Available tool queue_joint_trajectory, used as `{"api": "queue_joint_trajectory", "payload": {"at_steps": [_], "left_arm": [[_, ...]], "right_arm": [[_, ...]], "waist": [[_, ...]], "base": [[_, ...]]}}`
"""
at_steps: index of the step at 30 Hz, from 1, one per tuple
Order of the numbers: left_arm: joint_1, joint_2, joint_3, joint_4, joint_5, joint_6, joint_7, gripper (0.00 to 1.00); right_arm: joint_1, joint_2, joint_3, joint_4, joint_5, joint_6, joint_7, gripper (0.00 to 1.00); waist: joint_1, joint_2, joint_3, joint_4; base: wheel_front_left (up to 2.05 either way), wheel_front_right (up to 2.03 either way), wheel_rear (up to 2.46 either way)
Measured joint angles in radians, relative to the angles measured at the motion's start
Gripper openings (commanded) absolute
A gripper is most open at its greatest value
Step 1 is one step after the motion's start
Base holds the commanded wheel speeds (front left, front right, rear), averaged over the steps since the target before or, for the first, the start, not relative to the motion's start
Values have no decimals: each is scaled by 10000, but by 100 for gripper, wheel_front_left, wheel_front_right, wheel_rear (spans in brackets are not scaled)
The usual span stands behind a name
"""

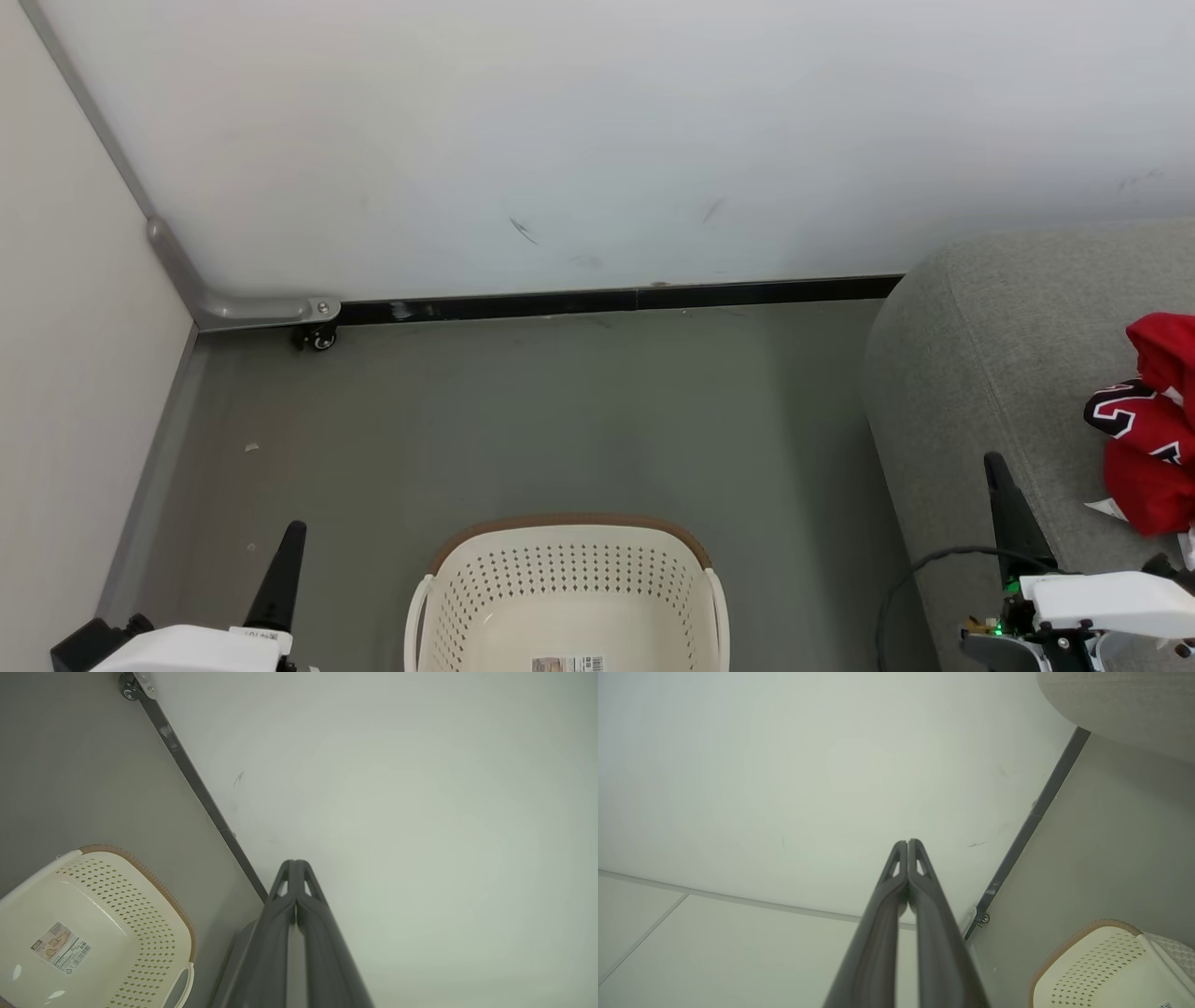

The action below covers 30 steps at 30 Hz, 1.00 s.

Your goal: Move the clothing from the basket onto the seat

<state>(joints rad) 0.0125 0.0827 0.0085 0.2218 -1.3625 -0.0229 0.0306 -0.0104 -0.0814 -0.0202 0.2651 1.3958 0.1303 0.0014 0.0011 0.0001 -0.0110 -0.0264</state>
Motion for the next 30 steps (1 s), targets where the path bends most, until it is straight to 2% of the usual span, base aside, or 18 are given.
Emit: {"api": "queue_joint_trajectory", "payload": {"at_steps": [22,30], "left_arm": [[-543,-357,637,301,-2391,-819,663,0],[-597,-389,660,336,-2470,-878,665,0]], "right_arm": [[-377,-104,-316,-15,2633,0,349,0],[-378,-105,-332,-15,2765,0,353,0]], "waist": [[-4,0,140,261],[-5,0,140,262]], "base": [[0,0,0],[0,0,0]]}}
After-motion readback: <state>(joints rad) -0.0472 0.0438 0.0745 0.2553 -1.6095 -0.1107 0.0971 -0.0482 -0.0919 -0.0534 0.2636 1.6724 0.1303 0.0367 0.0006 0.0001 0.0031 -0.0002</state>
